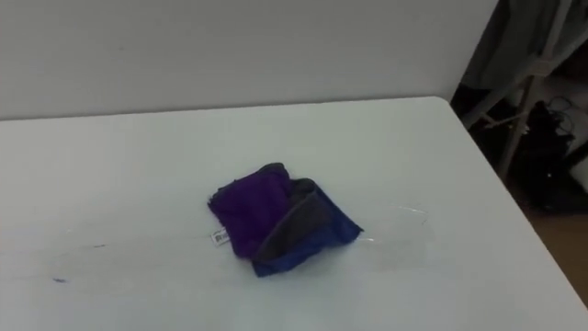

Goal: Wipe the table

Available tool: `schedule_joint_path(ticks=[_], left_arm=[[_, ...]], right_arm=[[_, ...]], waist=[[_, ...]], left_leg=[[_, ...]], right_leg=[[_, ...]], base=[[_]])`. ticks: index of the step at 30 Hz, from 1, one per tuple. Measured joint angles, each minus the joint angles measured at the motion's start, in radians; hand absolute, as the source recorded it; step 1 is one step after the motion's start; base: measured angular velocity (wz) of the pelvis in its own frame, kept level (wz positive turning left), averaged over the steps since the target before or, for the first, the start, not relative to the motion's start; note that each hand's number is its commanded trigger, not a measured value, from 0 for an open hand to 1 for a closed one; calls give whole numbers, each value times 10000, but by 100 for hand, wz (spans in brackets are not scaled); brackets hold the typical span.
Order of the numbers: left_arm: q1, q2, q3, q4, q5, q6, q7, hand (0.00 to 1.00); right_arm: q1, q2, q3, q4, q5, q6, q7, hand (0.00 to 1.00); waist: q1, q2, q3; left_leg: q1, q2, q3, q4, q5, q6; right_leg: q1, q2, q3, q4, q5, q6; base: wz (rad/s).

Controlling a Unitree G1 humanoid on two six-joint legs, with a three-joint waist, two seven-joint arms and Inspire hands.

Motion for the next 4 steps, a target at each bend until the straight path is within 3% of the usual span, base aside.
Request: schedule_joint_path(ticks=[4], left_arm=[[-16,-134,3,99,178,6,289,0]], right_arm=[[-204,240,385,331,-274,70,324,0]], waist=[[150,-16,69]], left_leg=[[-115,-7,-148,80,11,-9]], right_leg=[[41,-7,-165,-25,-7,3]], base=[[12]])
